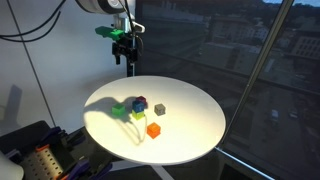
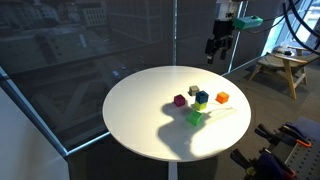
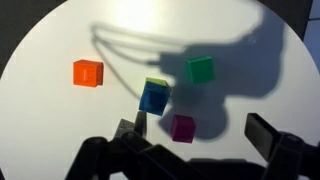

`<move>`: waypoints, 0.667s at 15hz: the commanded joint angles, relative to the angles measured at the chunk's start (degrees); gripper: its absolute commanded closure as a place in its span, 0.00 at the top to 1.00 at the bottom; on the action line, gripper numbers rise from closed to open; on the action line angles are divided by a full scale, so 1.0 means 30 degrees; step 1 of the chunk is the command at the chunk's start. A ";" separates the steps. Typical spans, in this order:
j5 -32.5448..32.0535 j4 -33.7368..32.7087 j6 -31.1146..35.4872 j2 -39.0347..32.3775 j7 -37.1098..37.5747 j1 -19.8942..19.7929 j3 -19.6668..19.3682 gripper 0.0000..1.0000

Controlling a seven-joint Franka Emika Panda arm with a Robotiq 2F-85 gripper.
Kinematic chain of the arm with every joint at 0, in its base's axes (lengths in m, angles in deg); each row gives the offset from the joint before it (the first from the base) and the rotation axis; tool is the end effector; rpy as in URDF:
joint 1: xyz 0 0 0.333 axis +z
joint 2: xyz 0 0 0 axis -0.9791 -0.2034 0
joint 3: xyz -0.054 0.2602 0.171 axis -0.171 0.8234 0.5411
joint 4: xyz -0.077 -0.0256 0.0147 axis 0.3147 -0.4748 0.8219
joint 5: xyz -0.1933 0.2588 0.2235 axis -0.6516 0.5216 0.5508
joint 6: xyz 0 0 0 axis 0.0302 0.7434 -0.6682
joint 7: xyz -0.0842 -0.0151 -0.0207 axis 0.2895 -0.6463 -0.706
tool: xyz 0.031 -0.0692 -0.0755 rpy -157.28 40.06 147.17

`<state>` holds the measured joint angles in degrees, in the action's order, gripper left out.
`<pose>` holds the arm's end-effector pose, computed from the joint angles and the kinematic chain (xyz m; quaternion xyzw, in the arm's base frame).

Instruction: Put the pink block over the green block

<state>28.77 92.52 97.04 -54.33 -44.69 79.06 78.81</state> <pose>0.5188 0.0181 0.4060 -0.9998 0.0045 0.0152 0.0138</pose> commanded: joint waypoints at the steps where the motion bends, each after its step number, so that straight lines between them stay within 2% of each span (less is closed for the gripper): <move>1: -0.0004 -0.0039 -0.0056 -0.0001 -0.0001 0.0012 -0.0015 1.00; 10: -0.0096 -0.0329 -0.0145 -0.0206 0.0145 0.0096 0.0088 1.00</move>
<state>28.77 92.61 97.04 -54.44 -44.71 79.07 78.85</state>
